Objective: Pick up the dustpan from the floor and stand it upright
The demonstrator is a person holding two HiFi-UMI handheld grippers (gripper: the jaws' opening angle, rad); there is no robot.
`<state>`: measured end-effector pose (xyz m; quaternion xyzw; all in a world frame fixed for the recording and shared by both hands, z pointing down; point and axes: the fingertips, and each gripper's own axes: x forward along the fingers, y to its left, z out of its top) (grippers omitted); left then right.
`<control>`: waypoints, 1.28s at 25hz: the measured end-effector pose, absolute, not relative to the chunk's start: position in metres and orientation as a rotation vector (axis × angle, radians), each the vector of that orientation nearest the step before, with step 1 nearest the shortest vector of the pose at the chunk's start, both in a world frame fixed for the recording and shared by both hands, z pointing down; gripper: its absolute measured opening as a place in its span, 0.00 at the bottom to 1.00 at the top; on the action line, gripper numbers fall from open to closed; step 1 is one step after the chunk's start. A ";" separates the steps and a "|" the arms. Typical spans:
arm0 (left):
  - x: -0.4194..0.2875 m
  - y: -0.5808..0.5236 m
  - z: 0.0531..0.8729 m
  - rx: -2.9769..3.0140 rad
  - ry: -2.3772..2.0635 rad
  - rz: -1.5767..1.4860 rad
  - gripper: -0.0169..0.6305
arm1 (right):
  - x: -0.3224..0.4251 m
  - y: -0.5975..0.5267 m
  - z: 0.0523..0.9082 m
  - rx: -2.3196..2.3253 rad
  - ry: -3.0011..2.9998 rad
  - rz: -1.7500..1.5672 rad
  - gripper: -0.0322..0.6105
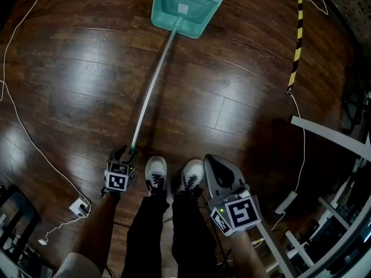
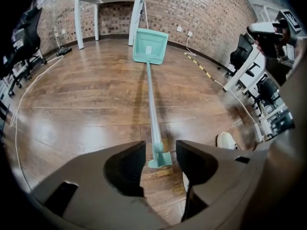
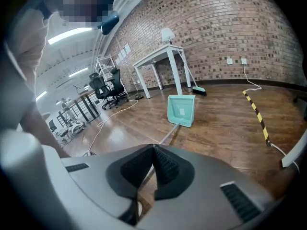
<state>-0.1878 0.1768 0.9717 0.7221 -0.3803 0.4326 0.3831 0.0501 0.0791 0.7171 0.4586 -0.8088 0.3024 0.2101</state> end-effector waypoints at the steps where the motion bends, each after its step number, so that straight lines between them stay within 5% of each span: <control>1: -0.187 0.178 0.979 1.851 -0.964 1.134 0.35 | 0.049 0.081 0.721 1.273 -2.245 0.845 0.04; 17: -0.197 0.189 0.997 1.672 -0.989 1.371 0.25 | 0.066 0.086 0.691 1.328 -2.236 0.820 0.04; 32: -0.132 0.034 0.727 1.995 -1.134 1.171 0.25 | 0.109 0.022 0.465 1.647 -2.234 0.666 0.04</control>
